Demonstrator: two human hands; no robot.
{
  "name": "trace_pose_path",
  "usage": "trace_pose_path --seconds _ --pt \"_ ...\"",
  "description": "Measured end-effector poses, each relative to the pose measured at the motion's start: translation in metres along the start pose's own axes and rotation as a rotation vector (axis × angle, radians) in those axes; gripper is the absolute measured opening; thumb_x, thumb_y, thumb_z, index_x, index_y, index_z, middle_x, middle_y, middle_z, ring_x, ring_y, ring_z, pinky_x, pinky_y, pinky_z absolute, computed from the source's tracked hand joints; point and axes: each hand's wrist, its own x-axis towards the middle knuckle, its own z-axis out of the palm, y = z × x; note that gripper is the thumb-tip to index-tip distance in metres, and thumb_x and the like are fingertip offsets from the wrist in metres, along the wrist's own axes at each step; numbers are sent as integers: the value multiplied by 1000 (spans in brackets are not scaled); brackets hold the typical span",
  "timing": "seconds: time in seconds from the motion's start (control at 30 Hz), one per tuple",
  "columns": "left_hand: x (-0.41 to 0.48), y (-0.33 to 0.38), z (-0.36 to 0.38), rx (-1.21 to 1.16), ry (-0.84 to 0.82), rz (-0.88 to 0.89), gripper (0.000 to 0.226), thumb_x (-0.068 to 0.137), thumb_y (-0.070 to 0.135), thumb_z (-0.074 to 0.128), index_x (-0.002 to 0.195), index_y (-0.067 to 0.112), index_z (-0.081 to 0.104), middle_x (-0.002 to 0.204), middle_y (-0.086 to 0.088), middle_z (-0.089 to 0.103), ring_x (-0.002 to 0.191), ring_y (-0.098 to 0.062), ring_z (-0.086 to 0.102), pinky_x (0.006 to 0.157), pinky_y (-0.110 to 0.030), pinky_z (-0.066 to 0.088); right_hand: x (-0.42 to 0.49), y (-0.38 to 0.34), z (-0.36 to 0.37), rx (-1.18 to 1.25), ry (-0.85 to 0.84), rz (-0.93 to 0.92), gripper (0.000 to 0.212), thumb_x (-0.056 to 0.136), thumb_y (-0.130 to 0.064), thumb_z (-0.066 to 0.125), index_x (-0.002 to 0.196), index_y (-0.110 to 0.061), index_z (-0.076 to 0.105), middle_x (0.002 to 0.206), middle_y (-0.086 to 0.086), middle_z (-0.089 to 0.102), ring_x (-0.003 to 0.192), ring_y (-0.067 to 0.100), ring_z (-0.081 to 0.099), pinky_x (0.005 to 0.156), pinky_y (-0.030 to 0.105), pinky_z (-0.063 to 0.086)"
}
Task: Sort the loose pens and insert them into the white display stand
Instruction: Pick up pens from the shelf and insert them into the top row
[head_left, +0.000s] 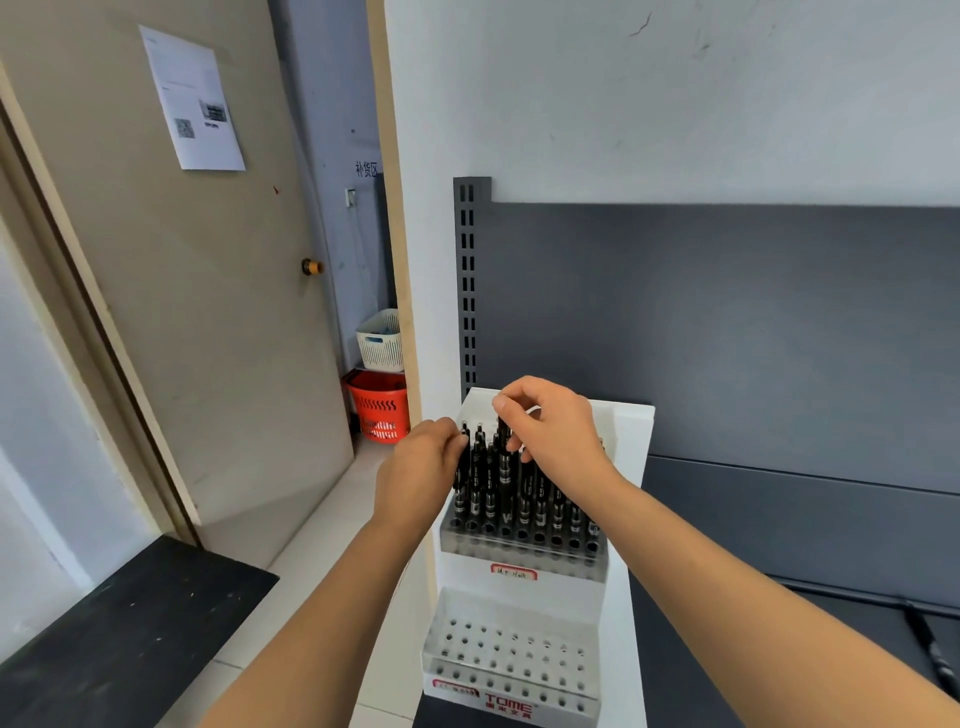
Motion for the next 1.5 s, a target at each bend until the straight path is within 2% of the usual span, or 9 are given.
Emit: trace_pose_path --seconds 0.13,0.3,0.47,0.83,0.97,1.13,1.27,1.4,1.5 --pt "-2 9 -7 -46 84 73 15 93 25 52 105 19 59 100 2 57 91 -18 52 76 -35 45 2 0 -5 -47 9 -24 11 92 -26 57 83 -24 63 72 -10 61 49 3 58 50 16 47" --pt "-2 41 -3 40 69 293 12 92 23 54 99 20 63 103 5 60 96 -18 50 78 -27 31 -1 7 -23 -61 66 -23 15 90 -23 59 75 -26 60 65 -13 60 48 3 54 52 15 44" --pt "-10 58 19 70 -36 420 15 93 24 49 101 23 63 104 8 60 98 -16 50 82 -28 34 -13 22 -43 -184 114 12 14 89 -25 58 75 -26 60 65 -14 60 58 4 54 67 25 50" --pt "-19 66 34 106 10 409 16 84 22 65 99 27 65 101 9 62 98 -19 54 83 -30 32 -32 36 -65 -272 196 -27 10 90 -24 58 80 -24 61 65 -17 57 62 7 56 67 31 52" --pt "-21 68 37 119 2 407 19 85 24 64 104 28 64 104 10 61 101 -18 54 87 -33 34 -37 37 -68 -237 228 -72 13 90 -24 58 78 -28 60 68 -16 60 64 6 57 63 22 49" --pt "-22 68 40 116 -17 384 28 87 25 62 114 30 59 112 11 60 107 -17 52 92 -35 33 -40 41 -65 -317 140 -51 9 91 -26 59 82 -26 62 71 -19 59 67 5 58 70 24 51" --pt "-23 70 41 117 1 402 27 81 20 69 106 27 64 104 9 63 98 -19 58 86 -37 40 -45 50 -60 -348 111 -9 8 92 -31 58 84 -29 60 74 -20 59 68 4 58 69 27 52" --pt "-21 70 42 91 -15 385 23 88 25 59 111 29 62 109 11 61 105 -16 52 91 -33 30 -44 55 -56 -622 124 -101 11 89 -39 59 86 -29 63 92 -20 50 70 4 48 59 23 40" --pt "-21 69 42 81 -41 372 25 91 28 54 115 33 59 113 14 58 110 -13 47 92 -29 22 -44 60 -58 -674 104 -73 16 88 -43 60 85 -28 65 101 -17 46 76 3 45 56 23 36"
